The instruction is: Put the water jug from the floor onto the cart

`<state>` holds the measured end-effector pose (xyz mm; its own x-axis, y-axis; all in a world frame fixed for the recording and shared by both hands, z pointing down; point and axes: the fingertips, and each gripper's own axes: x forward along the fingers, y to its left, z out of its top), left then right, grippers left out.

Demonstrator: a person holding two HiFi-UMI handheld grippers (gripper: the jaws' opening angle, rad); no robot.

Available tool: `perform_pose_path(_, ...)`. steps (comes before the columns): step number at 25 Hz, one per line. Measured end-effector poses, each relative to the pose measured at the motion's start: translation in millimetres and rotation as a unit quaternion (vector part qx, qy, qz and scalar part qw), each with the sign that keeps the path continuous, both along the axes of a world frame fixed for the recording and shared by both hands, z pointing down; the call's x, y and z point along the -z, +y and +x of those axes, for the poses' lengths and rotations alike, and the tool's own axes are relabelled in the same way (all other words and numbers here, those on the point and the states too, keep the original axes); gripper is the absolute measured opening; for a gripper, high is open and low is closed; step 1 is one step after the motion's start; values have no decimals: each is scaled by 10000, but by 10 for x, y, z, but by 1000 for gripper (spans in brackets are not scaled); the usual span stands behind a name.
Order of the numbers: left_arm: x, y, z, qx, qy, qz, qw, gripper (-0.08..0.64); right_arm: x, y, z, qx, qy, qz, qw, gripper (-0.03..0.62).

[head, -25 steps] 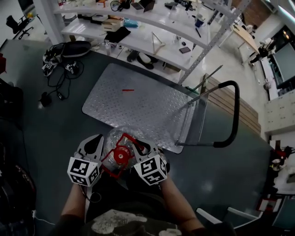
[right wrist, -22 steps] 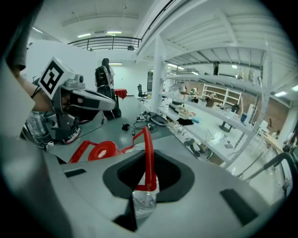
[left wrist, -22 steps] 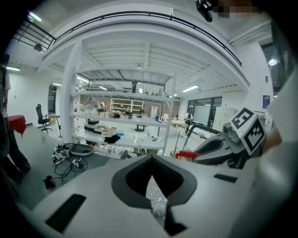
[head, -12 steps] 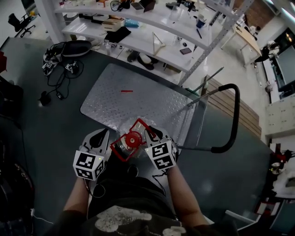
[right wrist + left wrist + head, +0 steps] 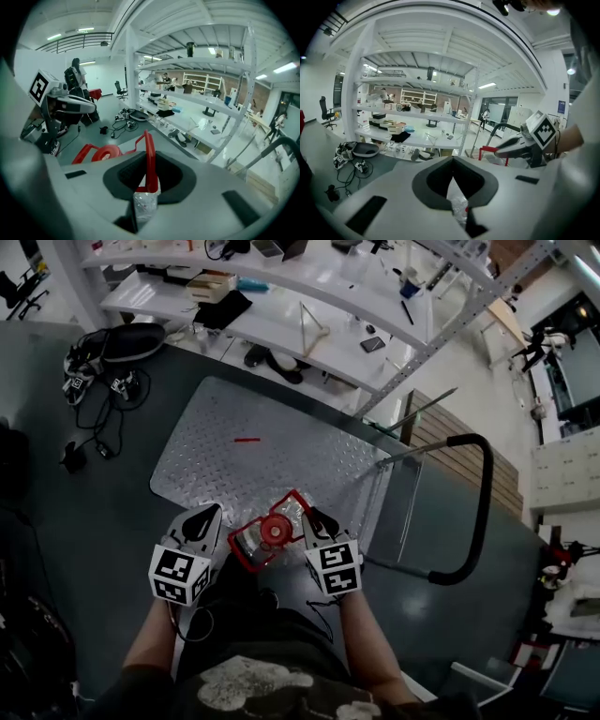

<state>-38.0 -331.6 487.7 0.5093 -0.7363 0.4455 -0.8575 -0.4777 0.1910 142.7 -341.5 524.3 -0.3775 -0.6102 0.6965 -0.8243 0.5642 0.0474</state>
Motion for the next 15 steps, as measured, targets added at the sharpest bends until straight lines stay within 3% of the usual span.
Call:
perform_pose_path(6, -15, -641, -168, -171, -133, -72, 9997, 5, -172, -581, -61, -398, -218, -217, 9987, 43)
perform_pose_path(15, -147, -1119, -271, -385, -215, -224, 9988, 5, -479, -1362, -136, -279, 63, -187, 9994, 44)
